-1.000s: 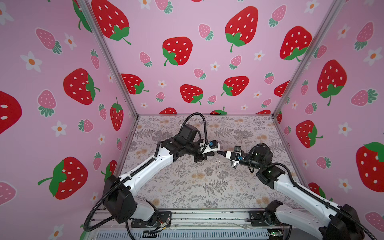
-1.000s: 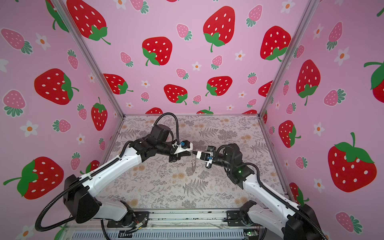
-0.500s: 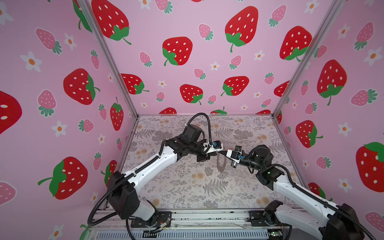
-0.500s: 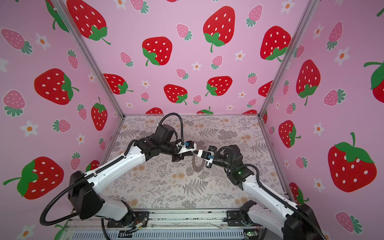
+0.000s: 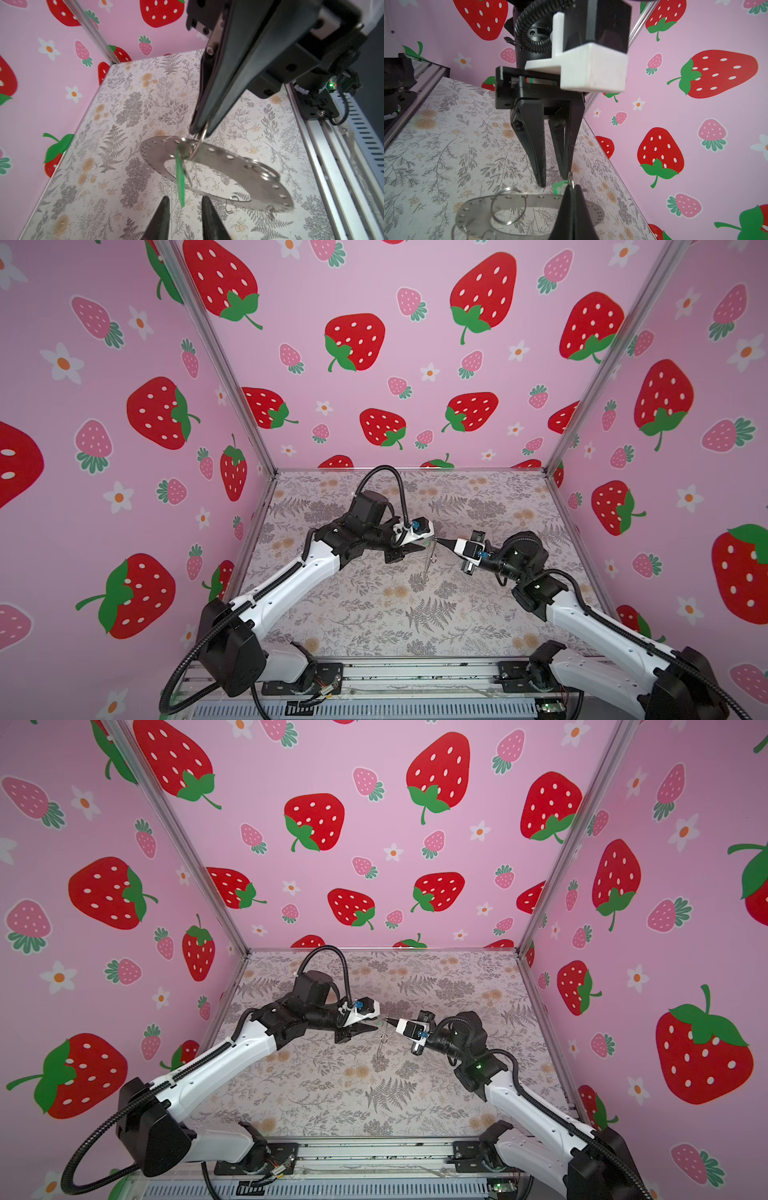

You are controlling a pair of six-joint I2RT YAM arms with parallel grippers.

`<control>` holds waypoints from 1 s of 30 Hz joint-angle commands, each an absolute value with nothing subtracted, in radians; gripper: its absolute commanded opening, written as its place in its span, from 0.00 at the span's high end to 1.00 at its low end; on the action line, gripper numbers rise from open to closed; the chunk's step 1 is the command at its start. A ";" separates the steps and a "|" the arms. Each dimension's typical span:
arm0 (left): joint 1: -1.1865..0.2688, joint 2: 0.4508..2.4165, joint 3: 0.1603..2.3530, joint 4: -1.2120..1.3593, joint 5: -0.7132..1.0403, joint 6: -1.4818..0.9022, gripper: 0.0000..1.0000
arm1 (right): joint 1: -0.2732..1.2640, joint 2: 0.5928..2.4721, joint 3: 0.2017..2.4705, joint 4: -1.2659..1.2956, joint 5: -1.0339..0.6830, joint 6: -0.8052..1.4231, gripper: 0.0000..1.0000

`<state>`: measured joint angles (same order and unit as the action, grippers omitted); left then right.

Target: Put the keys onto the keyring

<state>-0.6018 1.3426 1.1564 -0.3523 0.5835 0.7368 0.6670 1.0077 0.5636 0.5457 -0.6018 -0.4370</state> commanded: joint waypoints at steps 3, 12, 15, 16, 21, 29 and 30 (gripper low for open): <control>-0.592 1.280 1.130 -0.281 0.672 0.804 0.71 | 0.657 1.003 0.569 0.604 -0.671 -0.419 1.00; -0.596 1.313 1.179 -0.264 0.780 0.792 0.72 | 0.655 1.003 0.576 0.609 -0.693 -0.402 1.00; -0.601 1.326 1.189 -0.260 0.796 0.788 0.74 | 0.655 0.999 0.574 0.615 -0.697 -0.394 1.00; -0.602 1.327 1.187 -0.257 0.795 0.784 0.75 | 0.655 0.999 0.574 0.615 -0.698 -0.391 1.00; -0.614 1.329 1.196 -0.253 0.801 0.777 0.76 | 0.655 1.001 0.574 0.616 -0.707 -0.383 1.00; -0.621 1.331 1.201 -0.257 0.788 0.777 0.80 | 0.655 1.011 0.584 0.617 -0.732 -0.376 1.00; -0.622 1.332 1.202 -0.252 0.788 0.771 0.80 | 0.655 1.011 0.585 0.615 -0.736 -0.374 1.00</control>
